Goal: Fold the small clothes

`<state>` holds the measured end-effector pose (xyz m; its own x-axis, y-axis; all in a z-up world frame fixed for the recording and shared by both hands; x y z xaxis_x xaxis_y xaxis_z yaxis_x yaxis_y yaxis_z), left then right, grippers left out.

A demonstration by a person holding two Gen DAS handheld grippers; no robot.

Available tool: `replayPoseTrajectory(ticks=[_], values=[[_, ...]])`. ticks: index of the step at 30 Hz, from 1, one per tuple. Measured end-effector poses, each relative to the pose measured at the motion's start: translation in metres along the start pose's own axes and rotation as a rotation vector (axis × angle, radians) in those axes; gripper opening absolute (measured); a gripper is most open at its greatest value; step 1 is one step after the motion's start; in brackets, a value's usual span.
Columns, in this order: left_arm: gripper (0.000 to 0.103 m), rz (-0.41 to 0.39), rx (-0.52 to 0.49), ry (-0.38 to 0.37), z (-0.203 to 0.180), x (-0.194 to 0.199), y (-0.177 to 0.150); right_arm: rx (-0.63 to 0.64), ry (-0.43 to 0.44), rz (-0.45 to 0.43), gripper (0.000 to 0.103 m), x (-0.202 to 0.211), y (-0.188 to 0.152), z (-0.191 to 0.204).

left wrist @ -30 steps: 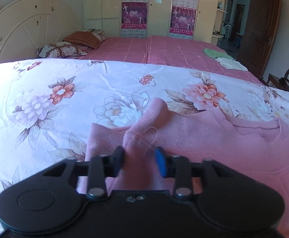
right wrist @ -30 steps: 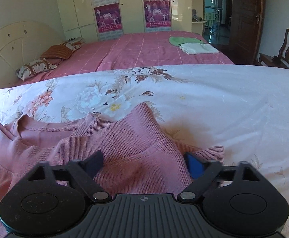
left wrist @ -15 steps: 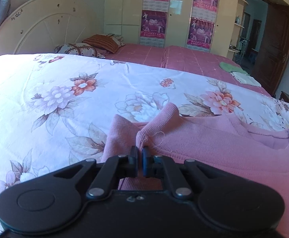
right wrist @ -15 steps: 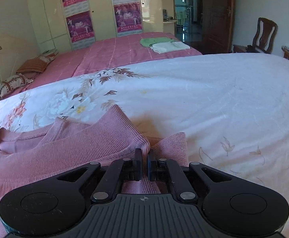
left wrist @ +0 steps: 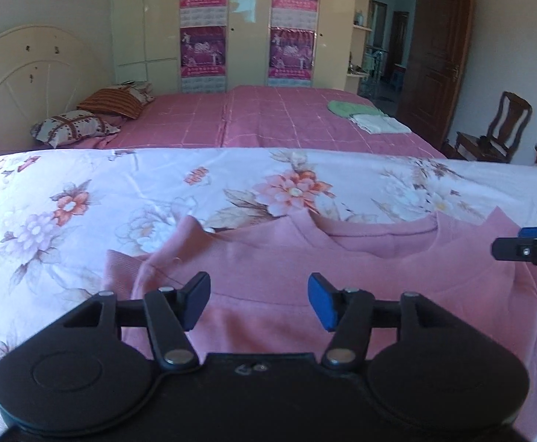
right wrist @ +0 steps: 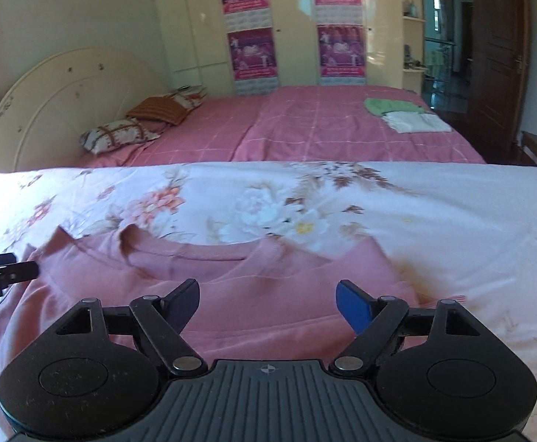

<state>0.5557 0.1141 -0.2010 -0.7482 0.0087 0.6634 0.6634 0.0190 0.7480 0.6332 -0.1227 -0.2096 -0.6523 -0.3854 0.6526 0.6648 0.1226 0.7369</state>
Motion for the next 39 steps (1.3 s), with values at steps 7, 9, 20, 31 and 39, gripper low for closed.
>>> replayPoseTrajectory(ticks=[7, 9, 20, 31, 39], values=[[0.037, 0.054, -0.105, -0.096, -0.045, -0.012, -0.029, 0.137, 0.016, 0.079, 0.051, -0.019, -0.04, 0.047], [0.029, 0.05, -0.125, -0.092, -0.049, -0.021, -0.035, 0.205, -0.015, 0.086, 0.049, -0.027, -0.05, 0.051], [0.034, -0.019, -0.019, -0.027, -0.042, -0.048, -0.016, 0.129, -0.082, 0.031, 0.058, -0.061, -0.031, 0.021], [0.063, -0.002, 0.023, 0.041, 0.003, -0.032, -0.031, 0.099, -0.148, 0.033, 0.058, -0.048, -0.028, 0.008], [0.062, -0.005, 0.1, 0.049, 0.015, -0.001, -0.034, 0.005, -0.156, 0.015, 0.058, -0.014, -0.035, -0.016]])
Point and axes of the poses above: each gripper's, at about its wrist camera, not at the fingertips, and x roughly against the way its jaws point, z to its left, y to its top, the point moved 9 cm from there along -x, roughly the way its jaws point, and after that the axes turned 1 degree about x, right-handed, at the moved point
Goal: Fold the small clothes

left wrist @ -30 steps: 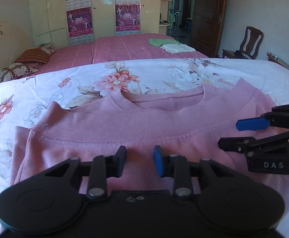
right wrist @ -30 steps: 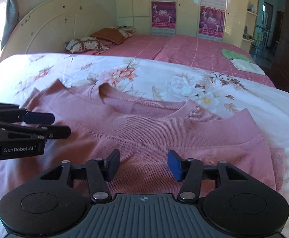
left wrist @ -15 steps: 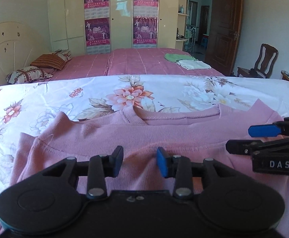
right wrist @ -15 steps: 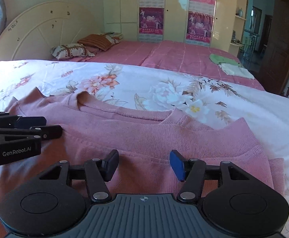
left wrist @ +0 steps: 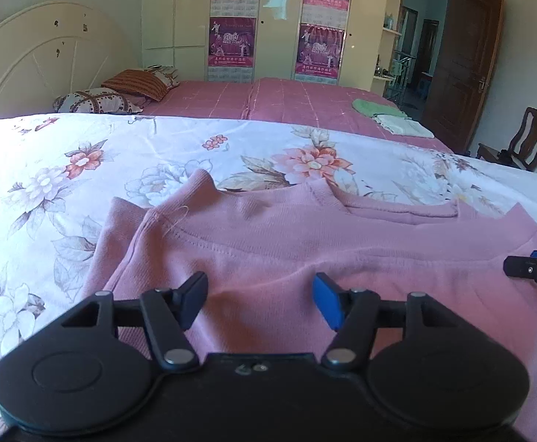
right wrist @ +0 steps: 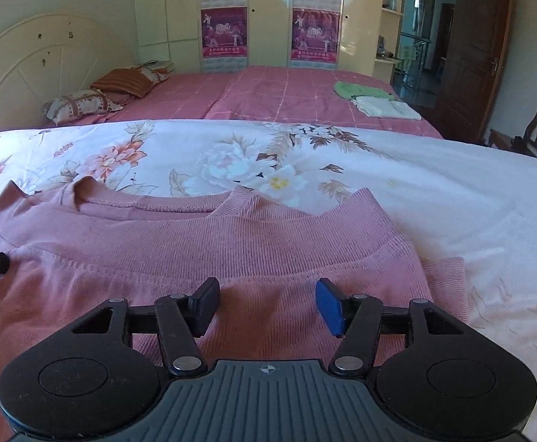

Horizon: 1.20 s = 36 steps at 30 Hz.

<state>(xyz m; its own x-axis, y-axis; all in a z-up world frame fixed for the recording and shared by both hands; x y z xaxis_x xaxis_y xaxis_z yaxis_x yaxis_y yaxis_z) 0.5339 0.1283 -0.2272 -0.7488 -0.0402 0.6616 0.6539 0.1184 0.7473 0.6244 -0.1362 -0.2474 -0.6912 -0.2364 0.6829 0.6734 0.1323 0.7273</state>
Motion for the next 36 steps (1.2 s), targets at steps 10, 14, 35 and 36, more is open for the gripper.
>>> replayPoseTrajectory(ticks=[10, 14, 35, 36], values=[[0.076, 0.032, -0.007, 0.011, 0.008, 0.013, -0.034, 0.115, 0.053, 0.004, 0.066, 0.03, -0.047, 0.037], [0.069, 0.036, 0.006, 0.012, 0.011, 0.034, -0.032, 0.037, 0.049, -0.012, 0.076, 0.05, -0.048, 0.022], [0.078, 0.12, -0.044, 0.065, -0.002, 0.056, -0.069, 0.019, -0.078, 0.074, 0.076, 0.08, -0.097, -0.025], [0.078, 0.124, -0.04, 0.064, 0.0, 0.058, -0.069, 0.022, -0.079, 0.075, 0.076, 0.084, -0.096, -0.025]])
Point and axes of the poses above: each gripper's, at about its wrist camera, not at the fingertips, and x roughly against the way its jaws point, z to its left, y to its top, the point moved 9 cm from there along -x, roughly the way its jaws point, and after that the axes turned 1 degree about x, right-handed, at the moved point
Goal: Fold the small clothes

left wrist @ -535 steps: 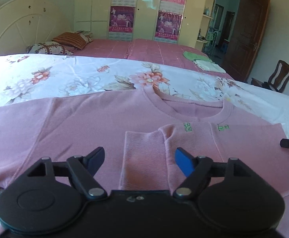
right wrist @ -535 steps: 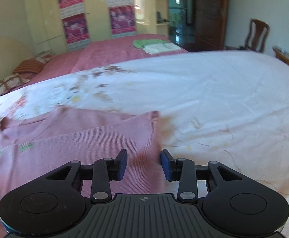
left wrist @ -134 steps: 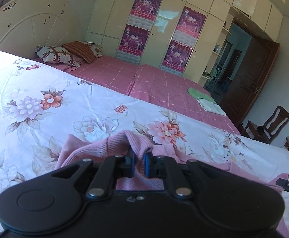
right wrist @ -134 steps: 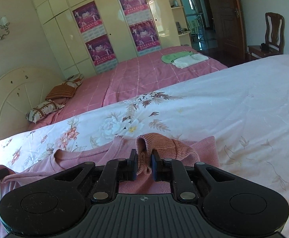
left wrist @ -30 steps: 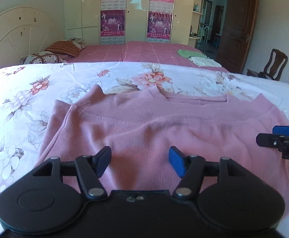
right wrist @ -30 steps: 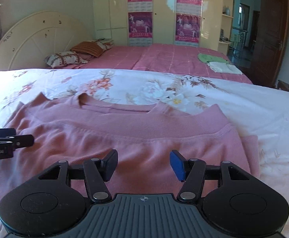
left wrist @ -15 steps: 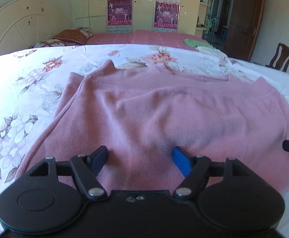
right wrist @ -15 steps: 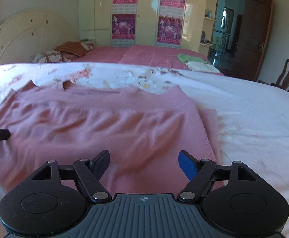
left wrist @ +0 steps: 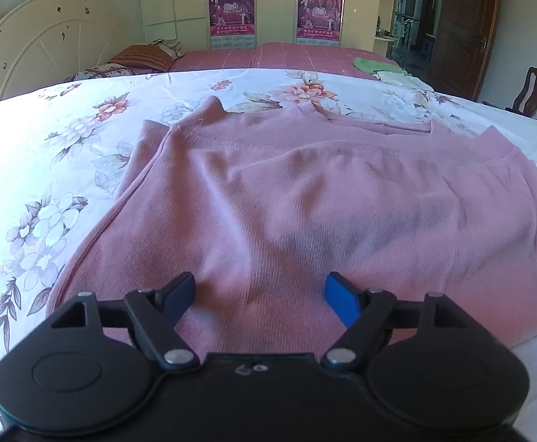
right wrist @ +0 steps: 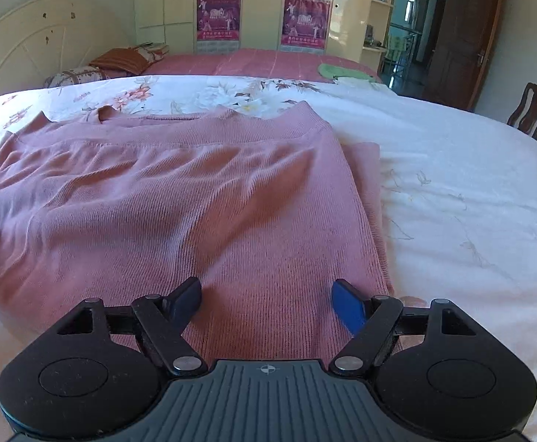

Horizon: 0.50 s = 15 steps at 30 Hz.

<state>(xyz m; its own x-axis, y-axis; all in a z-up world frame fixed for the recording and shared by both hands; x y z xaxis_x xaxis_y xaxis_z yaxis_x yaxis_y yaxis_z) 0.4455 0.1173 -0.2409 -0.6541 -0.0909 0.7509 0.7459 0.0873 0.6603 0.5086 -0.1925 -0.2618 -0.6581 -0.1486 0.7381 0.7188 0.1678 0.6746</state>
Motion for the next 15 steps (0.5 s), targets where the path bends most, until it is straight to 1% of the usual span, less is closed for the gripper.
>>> replayPoseTrajectory(ticks=[1, 3, 5, 9, 11, 13, 15], values=[[0.077, 0.004, 0.008, -0.002, 0.002, 0.002, 0.0, -0.006, 0.001, -0.006, 0.076, 0.005, 0.002, 0.0], [0.079, 0.014, 0.041, -0.009, 0.007, 0.007, -0.001, -0.035, 0.032, -0.032, 0.076, 0.016, 0.009, 0.006], [0.08, 0.021, 0.08, -0.039, 0.014, 0.014, -0.005, -0.034, 0.047, -0.057, 0.076, 0.025, 0.016, 0.02], [0.081, 0.014, 0.152, -0.074, 0.03, 0.026, -0.013, -0.015, 0.077, -0.056, 0.076, 0.029, 0.022, 0.052], [0.081, -0.003, 0.156, -0.082, 0.034, 0.031, -0.012, -0.004, 0.077, -0.065, 0.076, 0.028, 0.028, 0.065], [0.081, -0.029, 0.144, -0.096, 0.035, 0.032, -0.005, -0.009, 0.091, -0.081, 0.076, 0.025, 0.037, 0.08], [0.081, -0.052, 0.125, -0.085, 0.035, 0.027, 0.005, 0.005, 0.104, -0.099, 0.076, 0.02, 0.048, 0.1]])
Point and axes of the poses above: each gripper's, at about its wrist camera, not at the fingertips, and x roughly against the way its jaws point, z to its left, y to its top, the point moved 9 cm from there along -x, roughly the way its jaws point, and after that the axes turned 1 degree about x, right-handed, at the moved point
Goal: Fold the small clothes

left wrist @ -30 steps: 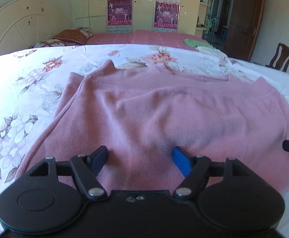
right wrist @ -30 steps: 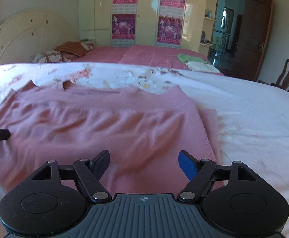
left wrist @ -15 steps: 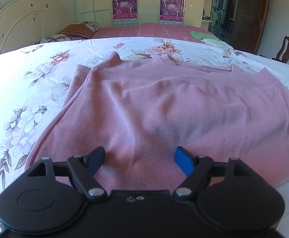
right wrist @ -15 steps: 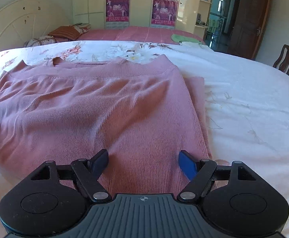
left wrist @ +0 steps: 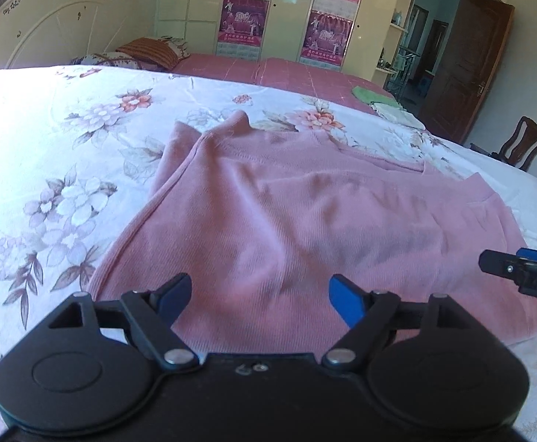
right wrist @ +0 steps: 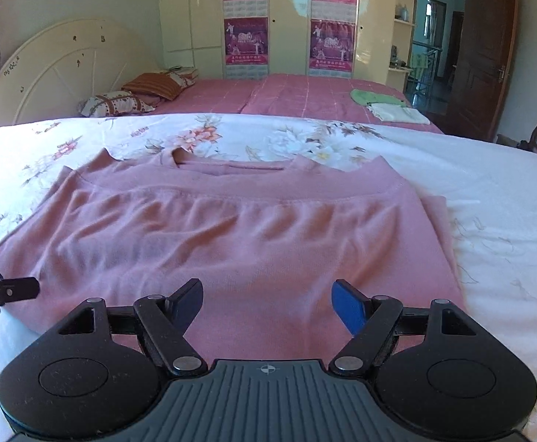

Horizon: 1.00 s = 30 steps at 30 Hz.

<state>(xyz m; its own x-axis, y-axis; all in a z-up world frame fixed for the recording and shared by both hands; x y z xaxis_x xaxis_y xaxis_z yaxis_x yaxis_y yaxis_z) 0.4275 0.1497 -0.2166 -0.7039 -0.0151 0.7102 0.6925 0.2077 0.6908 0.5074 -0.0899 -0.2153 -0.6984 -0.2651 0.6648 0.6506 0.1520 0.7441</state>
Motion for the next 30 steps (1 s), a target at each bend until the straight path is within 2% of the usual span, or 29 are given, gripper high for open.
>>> replayPoseTrajectory(ticks=[3, 6, 8, 9, 12, 15, 18, 20, 25, 30], values=[[0.081, 0.011, 0.0, 0.032, 0.008, -0.017, 0.005, 0.017, -0.012, 0.0, 0.076, -0.02, 0.008, 0.018], [0.081, 0.058, -0.015, 0.028, 0.018, -0.028, -0.007, 0.065, -0.089, 0.1, 0.076, -0.048, -0.015, 0.013], [0.081, 0.052, -0.06, 0.022, 0.018, -0.021, -0.011, 0.033, -0.065, 0.101, 0.076, -0.047, -0.025, 0.006], [0.081, 0.054, -0.048, 0.01, 0.018, -0.016, -0.012, 0.008, -0.055, 0.109, 0.076, -0.043, -0.024, 0.004], [0.082, 0.07, 0.038, -0.029, 0.026, -0.001, -0.015, -0.024, -0.03, 0.055, 0.076, -0.025, -0.012, 0.004], [0.083, 0.097, 0.191, -0.057, 0.042, 0.011, -0.025, -0.014, -0.001, 0.006, 0.076, -0.01, 0.002, 0.02], [0.083, 0.135, 0.349, -0.082, 0.057, 0.016, -0.038, 0.015, 0.028, 0.002, 0.076, -0.01, 0.006, 0.037], [0.084, 0.11, 0.419, -0.107, 0.063, 0.019, -0.041, 0.022, 0.041, 0.011, 0.076, -0.014, 0.003, 0.044], [0.088, 0.053, 0.513, -0.159, 0.066, 0.009, -0.036, 0.017, 0.055, 0.024, 0.076, -0.023, -0.002, 0.05], [0.082, -0.029, 0.602, -0.209, 0.067, -0.009, -0.022, 0.017, 0.047, 0.009, 0.076, -0.03, 0.003, 0.048]])
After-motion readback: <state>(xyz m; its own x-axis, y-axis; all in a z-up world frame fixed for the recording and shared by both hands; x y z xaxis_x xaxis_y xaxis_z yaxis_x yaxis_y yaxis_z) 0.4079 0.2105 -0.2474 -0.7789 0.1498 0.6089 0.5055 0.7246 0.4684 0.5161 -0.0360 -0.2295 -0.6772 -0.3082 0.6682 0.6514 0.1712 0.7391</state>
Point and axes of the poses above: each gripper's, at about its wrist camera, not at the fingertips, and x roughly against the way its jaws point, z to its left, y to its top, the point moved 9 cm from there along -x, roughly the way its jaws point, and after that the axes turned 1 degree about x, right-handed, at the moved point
